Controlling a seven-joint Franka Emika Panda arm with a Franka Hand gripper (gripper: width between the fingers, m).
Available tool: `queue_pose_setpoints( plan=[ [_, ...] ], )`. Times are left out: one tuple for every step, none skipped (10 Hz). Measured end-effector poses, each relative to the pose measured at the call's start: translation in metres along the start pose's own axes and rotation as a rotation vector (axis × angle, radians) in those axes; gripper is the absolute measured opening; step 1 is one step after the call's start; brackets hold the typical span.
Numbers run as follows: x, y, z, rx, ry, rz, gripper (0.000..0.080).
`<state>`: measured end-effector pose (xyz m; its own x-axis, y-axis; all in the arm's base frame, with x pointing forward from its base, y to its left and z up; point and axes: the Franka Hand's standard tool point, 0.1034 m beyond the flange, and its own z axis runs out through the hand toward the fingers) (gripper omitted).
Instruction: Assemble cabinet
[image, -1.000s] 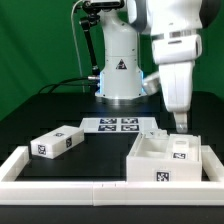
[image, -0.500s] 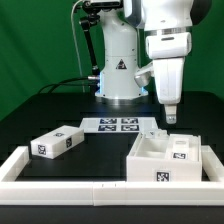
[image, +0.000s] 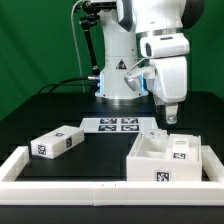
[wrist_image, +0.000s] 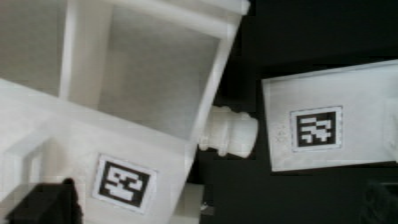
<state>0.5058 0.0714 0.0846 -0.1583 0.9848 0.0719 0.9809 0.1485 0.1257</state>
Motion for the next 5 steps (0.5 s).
queue_pose_setpoints(
  plan=[
    [0.003, -0.004, 0.002, 0.003, -0.004, -0.059, 0.0797],
    [0.012, -0.013, 0.006, 0.010, -0.019, -0.131, 0.0797],
    [0.014, -0.015, 0.008, 0.016, -0.021, -0.120, 0.0797],
    [0.012, -0.015, 0.008, 0.016, -0.021, -0.116, 0.0797],
    [0.012, -0.015, 0.008, 0.016, -0.021, -0.116, 0.0797]
  ],
)
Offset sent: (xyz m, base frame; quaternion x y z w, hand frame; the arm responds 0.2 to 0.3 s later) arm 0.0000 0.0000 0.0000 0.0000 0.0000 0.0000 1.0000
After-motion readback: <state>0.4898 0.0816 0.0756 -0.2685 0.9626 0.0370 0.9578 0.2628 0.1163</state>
